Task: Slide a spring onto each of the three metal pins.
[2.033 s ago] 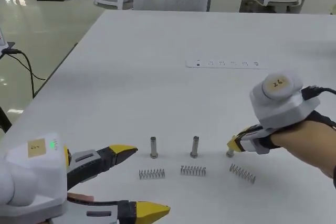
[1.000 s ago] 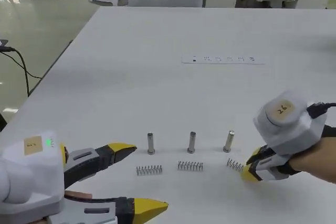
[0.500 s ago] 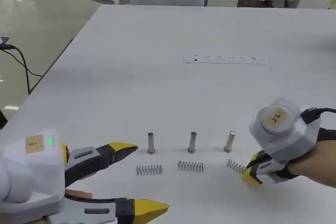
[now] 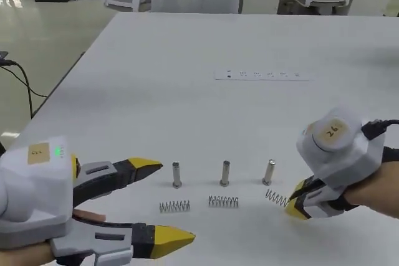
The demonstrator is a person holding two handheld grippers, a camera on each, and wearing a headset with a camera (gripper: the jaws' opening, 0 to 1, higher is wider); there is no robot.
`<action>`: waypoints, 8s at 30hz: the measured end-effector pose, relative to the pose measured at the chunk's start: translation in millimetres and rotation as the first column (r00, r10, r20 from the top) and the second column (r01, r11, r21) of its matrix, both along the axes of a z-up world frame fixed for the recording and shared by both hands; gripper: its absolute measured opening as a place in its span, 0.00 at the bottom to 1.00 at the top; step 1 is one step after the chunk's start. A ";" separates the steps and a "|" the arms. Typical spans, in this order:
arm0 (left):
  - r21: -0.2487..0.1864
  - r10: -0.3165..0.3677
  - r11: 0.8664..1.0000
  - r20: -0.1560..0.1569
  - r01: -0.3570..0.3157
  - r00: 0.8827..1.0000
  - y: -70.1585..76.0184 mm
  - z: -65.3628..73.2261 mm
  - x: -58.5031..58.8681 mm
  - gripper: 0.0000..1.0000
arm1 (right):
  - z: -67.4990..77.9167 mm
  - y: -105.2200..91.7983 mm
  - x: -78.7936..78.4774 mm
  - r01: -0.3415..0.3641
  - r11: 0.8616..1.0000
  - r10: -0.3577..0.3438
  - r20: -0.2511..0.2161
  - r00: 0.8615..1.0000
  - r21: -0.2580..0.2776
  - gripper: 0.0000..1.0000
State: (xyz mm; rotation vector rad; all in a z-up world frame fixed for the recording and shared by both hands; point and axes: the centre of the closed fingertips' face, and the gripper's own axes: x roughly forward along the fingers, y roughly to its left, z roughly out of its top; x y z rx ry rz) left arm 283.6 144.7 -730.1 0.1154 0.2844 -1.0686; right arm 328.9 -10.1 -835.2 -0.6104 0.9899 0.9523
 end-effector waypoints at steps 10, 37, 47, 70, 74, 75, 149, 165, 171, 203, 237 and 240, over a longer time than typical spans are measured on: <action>-0.008 -0.055 0.998 0.026 0.055 0.998 -20.8 15.9 8.4 0.62 | 31.2 25.8 -8.1 -0.076 0.996 0.075 0.016 0.997 0.052 0.07; 0.022 -0.171 0.985 -0.012 0.171 0.985 -58.1 -6.4 -0.4 0.28 | 71.7 74.7 -47.1 -0.381 0.923 0.377 0.072 0.923 0.053 0.07; 0.038 -0.204 0.978 -0.012 0.204 0.979 -61.2 -10.9 -5.8 0.16 | 78.1 85.1 -58.4 -0.463 0.885 0.458 0.088 0.884 0.047 0.07; 0.035 -0.245 0.969 -0.033 0.246 0.969 -64.7 -13.8 -15.3 0.03 | 80.5 87.0 -64.5 -0.505 0.861 0.500 0.092 0.861 0.052 0.08; 0.031 -0.246 0.968 -0.038 0.248 0.968 -64.3 -13.9 -15.8 0.03 | 82.3 87.6 -64.2 -0.491 0.867 0.484 0.091 0.870 0.085 0.08; 0.032 -0.246 0.968 -0.039 0.248 0.968 -64.0 -14.1 -15.9 0.03 | 82.2 87.5 -63.8 -0.485 0.870 0.478 0.090 0.874 0.094 0.09; 0.006 -0.200 0.980 -0.026 0.200 0.979 -53.2 -14.2 -7.9 0.21 | 106.4 93.4 -57.8 -0.471 0.878 0.464 0.096 0.881 0.080 0.08; 0.016 -0.073 0.997 -0.019 0.073 0.997 -12.0 -16.9 3.9 0.34 | 105.7 75.7 -41.2 -0.429 0.902 0.423 0.098 0.901 0.049 0.08; 0.012 -0.020 1.000 -0.020 0.020 1.000 3.1 -19.2 5.6 0.37 | 106.9 64.5 -28.2 -0.397 0.917 0.392 0.107 0.914 0.030 0.08; -0.016 0.136 0.990 -0.028 -0.137 0.990 20.4 -30.7 4.6 0.55 | 76.2 19.3 50.8 -0.226 0.968 0.238 0.112 0.965 -0.110 0.08; 0.002 0.131 0.991 -0.033 -0.131 0.991 18.8 -34.1 3.3 0.54 | 21.3 21.4 61.4 -0.247 0.952 0.251 -0.002 0.968 -0.179 0.08; 0.004 0.130 0.991 -0.033 -0.130 0.991 18.7 -34.4 3.1 0.54 | 14.1 22.2 61.7 -0.246 0.953 0.248 -0.010 0.969 -0.178 0.08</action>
